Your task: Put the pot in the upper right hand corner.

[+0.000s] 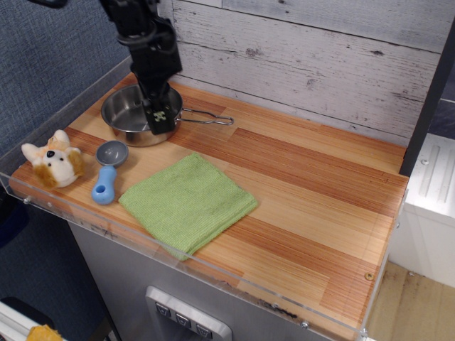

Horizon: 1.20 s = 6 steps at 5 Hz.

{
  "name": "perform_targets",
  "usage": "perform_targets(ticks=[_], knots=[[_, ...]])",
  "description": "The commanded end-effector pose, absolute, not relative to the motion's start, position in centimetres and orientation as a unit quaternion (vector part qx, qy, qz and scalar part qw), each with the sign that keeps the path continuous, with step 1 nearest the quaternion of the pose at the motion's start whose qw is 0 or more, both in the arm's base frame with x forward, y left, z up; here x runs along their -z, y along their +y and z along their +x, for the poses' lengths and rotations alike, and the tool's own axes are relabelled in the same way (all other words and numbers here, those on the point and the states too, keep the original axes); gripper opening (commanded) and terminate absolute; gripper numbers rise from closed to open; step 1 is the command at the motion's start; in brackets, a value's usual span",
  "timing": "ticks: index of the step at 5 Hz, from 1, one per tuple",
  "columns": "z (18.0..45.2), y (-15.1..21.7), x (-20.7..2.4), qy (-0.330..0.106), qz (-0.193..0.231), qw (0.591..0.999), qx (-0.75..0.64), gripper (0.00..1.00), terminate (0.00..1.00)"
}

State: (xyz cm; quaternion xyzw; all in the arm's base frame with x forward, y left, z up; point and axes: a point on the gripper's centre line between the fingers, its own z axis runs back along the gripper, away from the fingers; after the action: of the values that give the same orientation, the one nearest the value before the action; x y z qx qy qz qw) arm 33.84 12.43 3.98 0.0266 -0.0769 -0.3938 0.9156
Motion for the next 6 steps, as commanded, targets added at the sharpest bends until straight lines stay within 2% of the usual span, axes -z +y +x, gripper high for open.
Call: perform_targets(ticks=[1, 2, 6], knots=[[35.39, 11.72, -3.61, -0.074, 0.041, 0.909, 0.408, 1.0, 0.0], [35.33, 11.52, -3.46, -0.083, 0.046, 0.909, 0.407, 0.0, 0.0], [34.83, 12.11, -3.72, -0.079, 0.05, 0.913, 0.397, 0.0, 0.0]])
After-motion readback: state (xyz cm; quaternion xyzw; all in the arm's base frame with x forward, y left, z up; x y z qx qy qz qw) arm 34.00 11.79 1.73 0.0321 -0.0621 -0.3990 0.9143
